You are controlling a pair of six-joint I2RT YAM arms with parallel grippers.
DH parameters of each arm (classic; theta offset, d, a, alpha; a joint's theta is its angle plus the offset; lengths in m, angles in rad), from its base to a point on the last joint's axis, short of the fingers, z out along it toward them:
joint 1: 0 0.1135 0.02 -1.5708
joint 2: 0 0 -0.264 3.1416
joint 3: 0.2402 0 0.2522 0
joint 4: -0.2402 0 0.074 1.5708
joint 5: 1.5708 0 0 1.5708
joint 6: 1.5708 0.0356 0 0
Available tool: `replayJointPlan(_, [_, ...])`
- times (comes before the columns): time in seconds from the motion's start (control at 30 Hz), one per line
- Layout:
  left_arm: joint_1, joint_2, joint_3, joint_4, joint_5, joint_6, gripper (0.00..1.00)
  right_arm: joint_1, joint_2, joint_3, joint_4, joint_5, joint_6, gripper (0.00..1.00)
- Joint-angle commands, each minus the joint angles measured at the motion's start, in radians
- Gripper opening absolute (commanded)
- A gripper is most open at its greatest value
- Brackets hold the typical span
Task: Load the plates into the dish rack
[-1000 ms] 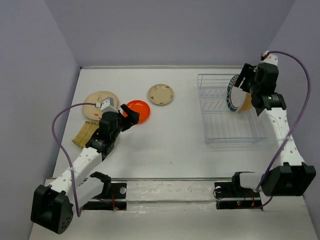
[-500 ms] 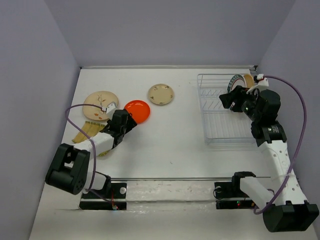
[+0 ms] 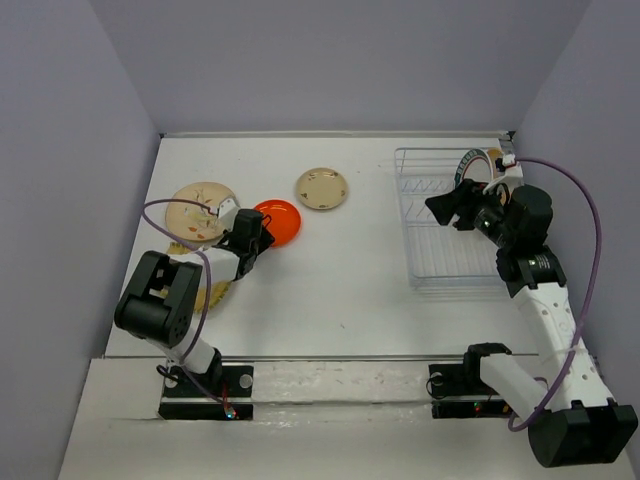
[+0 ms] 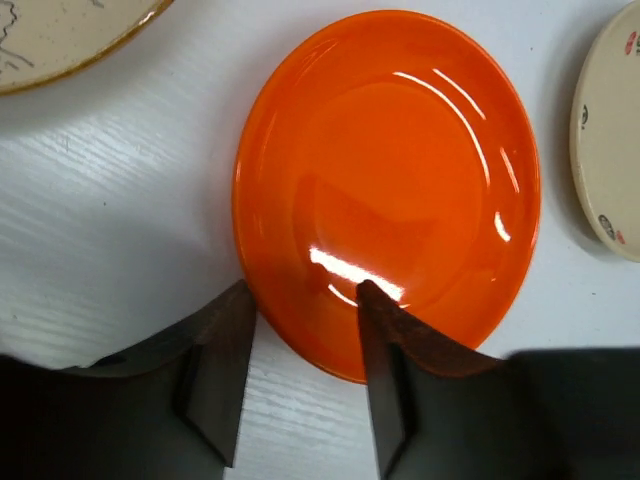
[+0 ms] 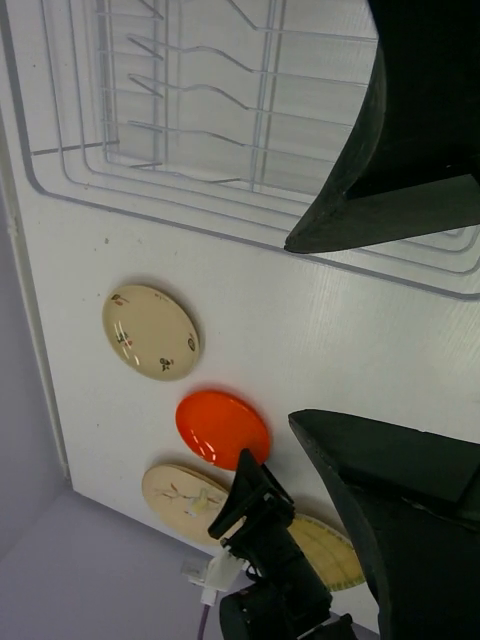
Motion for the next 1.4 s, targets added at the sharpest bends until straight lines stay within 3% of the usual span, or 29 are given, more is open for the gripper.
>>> replayJointPlan(0.0, [0.009,0.038,0.035,0.076,-0.045,-0.013,0.42,0.039,0.011,-0.020,0.076,-0.047,0.027,0.69])
replayJointPlan(0.03, [0.009,0.036,0.033,0.087,-0.047,-0.008,0.28,0.048,0.016,-0.023,0.082,-0.047,0.025,0.69])
replayJointPlan(0.13, [0.009,0.019,0.026,0.084,-0.044,0.018,0.06,0.069,0.043,-0.025,0.081,-0.040,0.011,0.69])
replayJointPlan(0.37, [0.007,-0.177,-0.108,0.081,-0.010,0.015,0.06,0.164,0.130,0.018,0.072,-0.001,-0.009,0.73])
replayJointPlan(0.5, [-0.013,-0.379,-0.154,0.063,0.082,0.042,0.06,0.284,0.224,0.053,0.072,0.025,-0.025,0.77])
replayJointPlan(0.6, [-0.037,-0.508,-0.161,0.053,0.215,0.084,0.06,0.373,0.290,0.075,0.076,0.046,-0.029,0.79])
replayJointPlan(0.67, [-0.071,-0.579,-0.145,0.031,0.400,0.134,0.06,0.420,0.360,0.088,0.128,0.039,-0.003,0.80])
replayJointPlan(0.9, [-0.105,-0.734,-0.134,-0.054,0.540,0.171,0.06,0.473,0.445,0.102,0.200,0.013,0.053,0.81])
replayJointPlan(1.07, [-0.106,-0.748,-0.126,-0.043,0.619,0.182,0.06,0.494,0.491,0.092,0.295,-0.085,0.097,0.80])
replayJointPlan(1.13, [-0.109,-0.742,-0.126,0.000,0.662,0.177,0.06,0.504,0.516,0.093,0.317,-0.110,0.106,0.77])
replayJointPlan(1.17, [-0.111,-0.740,-0.123,0.009,0.671,0.174,0.06,0.504,0.528,0.093,0.325,-0.119,0.110,0.70])
replayJointPlan(1.2, [-0.112,-0.734,-0.119,0.012,0.677,0.174,0.06,0.504,0.543,0.087,0.335,-0.130,0.116,0.59])
replayJointPlan(1.23, [-0.114,-0.732,-0.102,0.014,0.691,0.177,0.06,0.504,0.545,0.082,0.361,-0.136,0.135,0.29])
replayJointPlan(1.27, [-0.114,-0.729,-0.093,0.009,0.698,0.180,0.14,0.504,0.542,0.076,0.378,-0.135,0.145,0.14])
replayJointPlan(1.3, [-0.114,-0.734,-0.068,0.001,0.702,0.185,0.27,0.504,0.530,0.067,0.392,-0.132,0.155,0.07])
replayJointPlan(1.33, [-0.114,-0.736,-0.053,-0.035,0.702,0.209,0.59,0.504,0.517,0.070,0.400,-0.119,0.153,0.07])
replayJointPlan(1.37, [-0.114,-0.739,-0.028,-0.069,0.694,0.232,0.71,0.504,0.502,0.073,0.392,-0.101,0.142,0.07])
